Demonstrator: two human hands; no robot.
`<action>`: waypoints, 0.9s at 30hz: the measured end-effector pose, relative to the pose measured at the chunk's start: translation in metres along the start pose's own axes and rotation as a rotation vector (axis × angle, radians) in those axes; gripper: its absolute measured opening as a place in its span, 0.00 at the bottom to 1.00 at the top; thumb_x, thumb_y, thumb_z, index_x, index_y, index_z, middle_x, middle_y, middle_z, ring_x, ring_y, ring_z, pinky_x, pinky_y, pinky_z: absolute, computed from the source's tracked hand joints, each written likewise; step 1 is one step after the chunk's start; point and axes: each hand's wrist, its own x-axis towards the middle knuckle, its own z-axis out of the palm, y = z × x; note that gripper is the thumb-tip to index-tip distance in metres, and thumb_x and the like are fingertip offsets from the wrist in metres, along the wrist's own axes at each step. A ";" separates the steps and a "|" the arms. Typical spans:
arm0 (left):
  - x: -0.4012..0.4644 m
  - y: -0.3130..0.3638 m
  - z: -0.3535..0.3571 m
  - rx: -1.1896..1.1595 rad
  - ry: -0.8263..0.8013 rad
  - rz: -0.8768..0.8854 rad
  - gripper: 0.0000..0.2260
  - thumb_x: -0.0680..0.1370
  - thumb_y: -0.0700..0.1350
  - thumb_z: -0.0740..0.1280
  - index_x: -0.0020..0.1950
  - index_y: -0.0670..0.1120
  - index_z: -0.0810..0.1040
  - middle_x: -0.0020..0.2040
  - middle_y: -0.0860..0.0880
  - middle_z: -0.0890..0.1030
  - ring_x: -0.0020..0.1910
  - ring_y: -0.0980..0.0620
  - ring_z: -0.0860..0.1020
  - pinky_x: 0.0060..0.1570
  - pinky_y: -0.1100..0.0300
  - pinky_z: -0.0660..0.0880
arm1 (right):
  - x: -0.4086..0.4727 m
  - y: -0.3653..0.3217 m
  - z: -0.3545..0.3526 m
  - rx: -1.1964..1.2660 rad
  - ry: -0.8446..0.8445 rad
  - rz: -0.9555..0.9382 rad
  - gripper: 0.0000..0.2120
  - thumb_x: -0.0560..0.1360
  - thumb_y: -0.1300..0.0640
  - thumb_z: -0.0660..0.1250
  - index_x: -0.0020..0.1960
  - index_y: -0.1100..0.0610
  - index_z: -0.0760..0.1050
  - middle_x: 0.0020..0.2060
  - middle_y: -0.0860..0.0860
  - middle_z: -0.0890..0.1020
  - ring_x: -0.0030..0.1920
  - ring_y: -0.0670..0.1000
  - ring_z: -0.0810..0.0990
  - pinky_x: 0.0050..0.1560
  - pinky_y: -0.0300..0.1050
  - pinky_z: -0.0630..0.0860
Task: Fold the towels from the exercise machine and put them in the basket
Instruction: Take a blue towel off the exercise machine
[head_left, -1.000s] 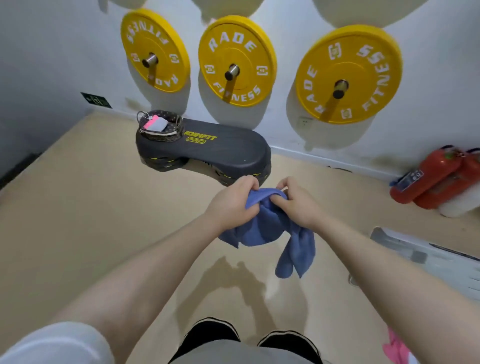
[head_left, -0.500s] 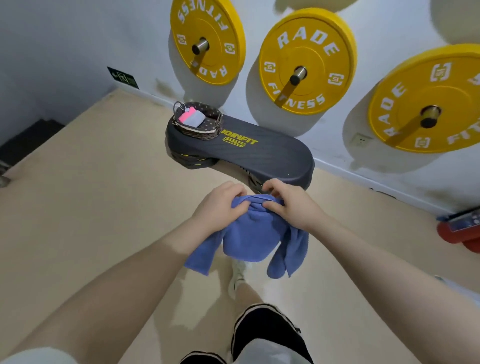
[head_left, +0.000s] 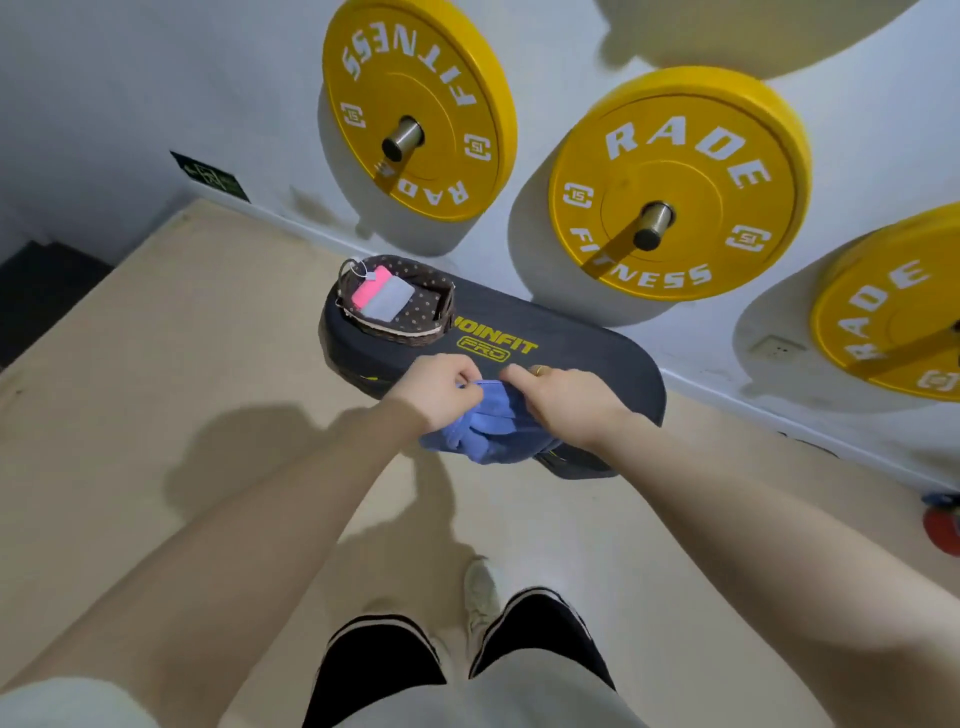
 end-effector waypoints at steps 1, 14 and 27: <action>0.017 -0.002 -0.010 0.057 0.019 0.013 0.06 0.72 0.39 0.61 0.43 0.47 0.77 0.40 0.49 0.77 0.42 0.48 0.74 0.46 0.56 0.72 | 0.014 0.001 -0.006 0.025 -0.002 0.013 0.14 0.75 0.62 0.59 0.59 0.54 0.64 0.50 0.55 0.75 0.43 0.61 0.77 0.36 0.48 0.66; 0.251 -0.041 -0.099 0.267 -0.207 0.449 0.12 0.76 0.38 0.53 0.51 0.38 0.75 0.48 0.40 0.78 0.49 0.41 0.75 0.50 0.51 0.69 | 0.209 0.045 -0.030 0.941 0.250 0.504 0.10 0.77 0.64 0.60 0.48 0.61 0.80 0.46 0.48 0.76 0.50 0.46 0.72 0.46 0.22 0.65; 0.397 -0.058 -0.036 0.541 -0.139 0.275 0.09 0.74 0.36 0.58 0.51 0.40 0.74 0.51 0.40 0.77 0.51 0.38 0.74 0.43 0.51 0.67 | 0.281 0.136 0.039 0.764 0.375 0.638 0.12 0.79 0.59 0.56 0.39 0.58 0.70 0.32 0.55 0.77 0.37 0.60 0.73 0.37 0.50 0.66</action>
